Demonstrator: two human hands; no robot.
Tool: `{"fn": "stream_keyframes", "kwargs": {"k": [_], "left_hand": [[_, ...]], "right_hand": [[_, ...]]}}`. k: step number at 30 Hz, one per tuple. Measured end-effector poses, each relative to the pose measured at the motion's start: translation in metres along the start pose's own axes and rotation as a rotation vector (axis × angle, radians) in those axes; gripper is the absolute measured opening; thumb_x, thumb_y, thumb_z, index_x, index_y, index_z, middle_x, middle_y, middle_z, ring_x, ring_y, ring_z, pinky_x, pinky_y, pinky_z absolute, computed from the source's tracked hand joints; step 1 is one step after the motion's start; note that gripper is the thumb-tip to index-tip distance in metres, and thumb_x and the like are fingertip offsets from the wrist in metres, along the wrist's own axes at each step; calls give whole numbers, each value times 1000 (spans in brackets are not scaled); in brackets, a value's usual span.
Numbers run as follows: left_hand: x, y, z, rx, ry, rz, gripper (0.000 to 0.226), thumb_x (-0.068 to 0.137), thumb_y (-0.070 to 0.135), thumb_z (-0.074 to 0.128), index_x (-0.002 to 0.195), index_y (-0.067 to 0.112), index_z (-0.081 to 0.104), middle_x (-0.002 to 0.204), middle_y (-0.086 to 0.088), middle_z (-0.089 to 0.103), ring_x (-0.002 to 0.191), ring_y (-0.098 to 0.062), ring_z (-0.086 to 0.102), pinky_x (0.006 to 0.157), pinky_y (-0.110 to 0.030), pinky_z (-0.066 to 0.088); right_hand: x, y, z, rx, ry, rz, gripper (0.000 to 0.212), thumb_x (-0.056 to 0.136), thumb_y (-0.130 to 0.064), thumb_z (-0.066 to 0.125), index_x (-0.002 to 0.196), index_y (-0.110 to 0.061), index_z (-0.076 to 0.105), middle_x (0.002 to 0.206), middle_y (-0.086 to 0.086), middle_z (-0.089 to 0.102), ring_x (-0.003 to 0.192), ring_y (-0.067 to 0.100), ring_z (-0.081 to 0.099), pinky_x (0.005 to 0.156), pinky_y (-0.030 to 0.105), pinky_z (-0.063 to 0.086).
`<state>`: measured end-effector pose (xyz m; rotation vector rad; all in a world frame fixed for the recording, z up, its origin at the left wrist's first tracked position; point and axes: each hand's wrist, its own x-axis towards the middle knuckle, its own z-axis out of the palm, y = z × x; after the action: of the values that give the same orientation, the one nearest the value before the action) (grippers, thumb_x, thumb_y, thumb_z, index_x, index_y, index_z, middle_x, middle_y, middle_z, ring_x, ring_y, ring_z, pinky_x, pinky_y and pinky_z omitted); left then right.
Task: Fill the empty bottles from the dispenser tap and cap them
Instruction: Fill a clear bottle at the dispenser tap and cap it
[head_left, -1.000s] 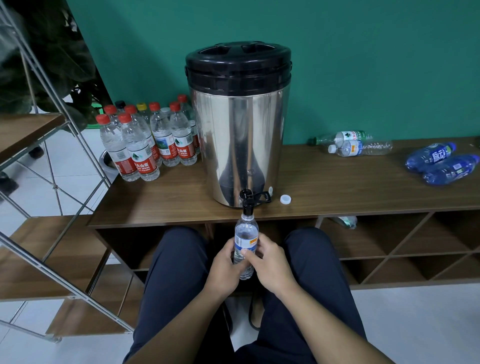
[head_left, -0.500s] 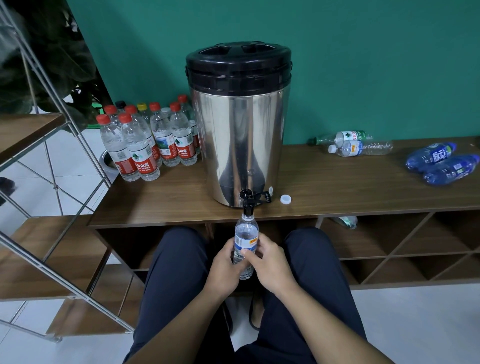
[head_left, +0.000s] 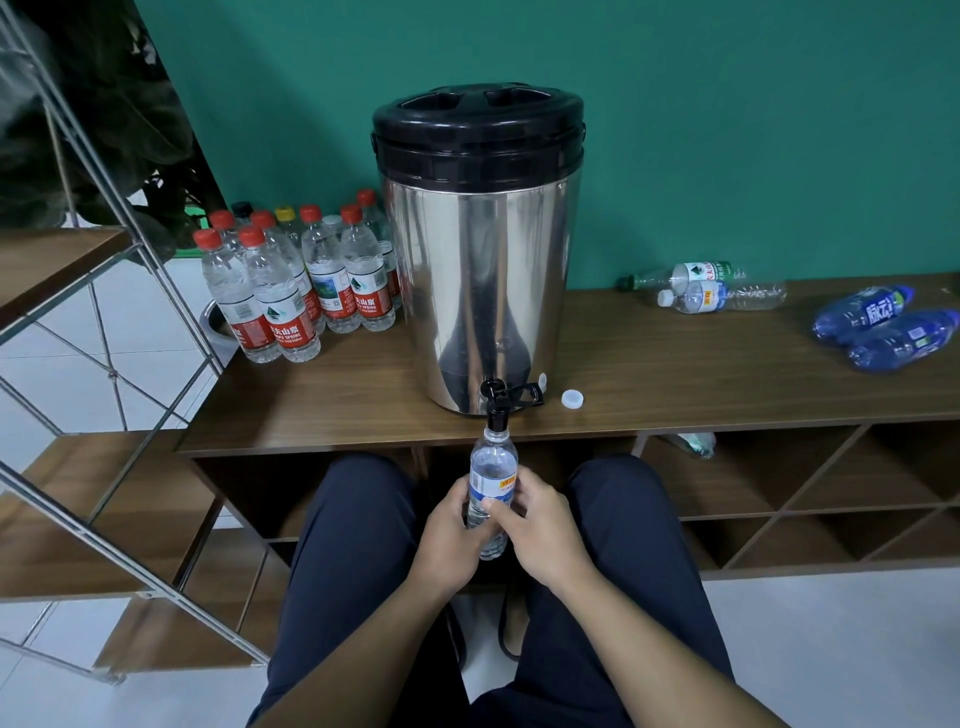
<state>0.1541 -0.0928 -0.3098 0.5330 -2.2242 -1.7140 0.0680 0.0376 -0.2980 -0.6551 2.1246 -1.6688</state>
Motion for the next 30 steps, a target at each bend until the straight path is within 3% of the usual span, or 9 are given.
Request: {"fn": "stream_keyframes", "kwargs": {"k": [5,11,21,30], "left_hand": [[-1,2,0,-9,1,11,49,99,6,78,141,30,68,123,13,80,115,-6,76,98,-21,58],[0,0,0,-4,3,8,50,98,5,78,141,30,68,124,11,80,116,-8,76,102,-28,59],[-1,3,-1,-1,7,19,50,98,4,78,140,29,68,121,12,80,112,-7,76,96,-21,58],[1,-2,1,-2,3,-3,54,97,3,78,143,29,67,123,10,81,114,-10,77,105,-39,61]], "right_hand": [[0,0,0,0,2,1,32,97,-18,82,126,-30,75,115,-11,84,110,8,79,102,49,63],[-1,-1,0,-6,3,-1,33,97,-19,82,128,-31,74,116,-12,83,111,7,79,103,49,63],[0,0,1,-4,7,-1,33,96,-20,82,127,-31,74,115,-11,83,110,7,79,102,50,63],[1,1,1,15,2,-7,37,94,-23,81,129,-31,74,115,-9,84,110,11,80,103,52,63]]}}
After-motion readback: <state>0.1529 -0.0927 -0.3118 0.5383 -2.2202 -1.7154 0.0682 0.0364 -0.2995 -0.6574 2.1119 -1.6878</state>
